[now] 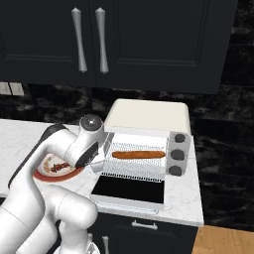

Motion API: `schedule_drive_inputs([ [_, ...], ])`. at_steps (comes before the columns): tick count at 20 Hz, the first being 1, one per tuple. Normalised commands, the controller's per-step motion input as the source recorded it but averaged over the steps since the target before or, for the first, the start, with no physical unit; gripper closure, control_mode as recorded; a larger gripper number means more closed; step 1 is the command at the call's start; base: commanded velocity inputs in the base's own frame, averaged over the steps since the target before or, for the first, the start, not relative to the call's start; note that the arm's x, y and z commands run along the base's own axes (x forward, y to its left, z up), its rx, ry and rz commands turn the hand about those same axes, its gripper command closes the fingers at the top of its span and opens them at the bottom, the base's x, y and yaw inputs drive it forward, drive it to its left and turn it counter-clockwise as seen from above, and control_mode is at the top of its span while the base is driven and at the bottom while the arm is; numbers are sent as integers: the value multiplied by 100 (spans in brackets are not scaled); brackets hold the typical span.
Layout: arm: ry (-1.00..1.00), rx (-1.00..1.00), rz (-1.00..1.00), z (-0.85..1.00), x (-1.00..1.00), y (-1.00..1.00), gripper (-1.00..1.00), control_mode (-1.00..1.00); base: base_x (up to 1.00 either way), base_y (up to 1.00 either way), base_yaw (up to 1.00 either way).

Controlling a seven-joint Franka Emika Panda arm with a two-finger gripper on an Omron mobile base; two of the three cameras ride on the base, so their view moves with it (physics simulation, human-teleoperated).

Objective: Pick up the kebab skewer and baguette bread, and place them inside the toaster oven. Close the toaster oven door and start by setting the timer.

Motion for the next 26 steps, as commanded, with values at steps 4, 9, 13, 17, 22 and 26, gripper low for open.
schedule_drive_inputs([
  [4,10,-1,13,0,1,85,-100,-100,0,0,0],
  [9,3,-4,8,0,19,62,-100,-100,0,0,0],
  [13,17,-9,2,-3,44,53,-100,-100,0,0,0],
  [17,23,-9,2,-18,51,43,-100,-100,0,0,0],
  [22,22,-2,5,-49,32,28,-100,-100,0,0,0],
  [26,21,0,8,-54,22,24,-100,-100,0,0,0],
])
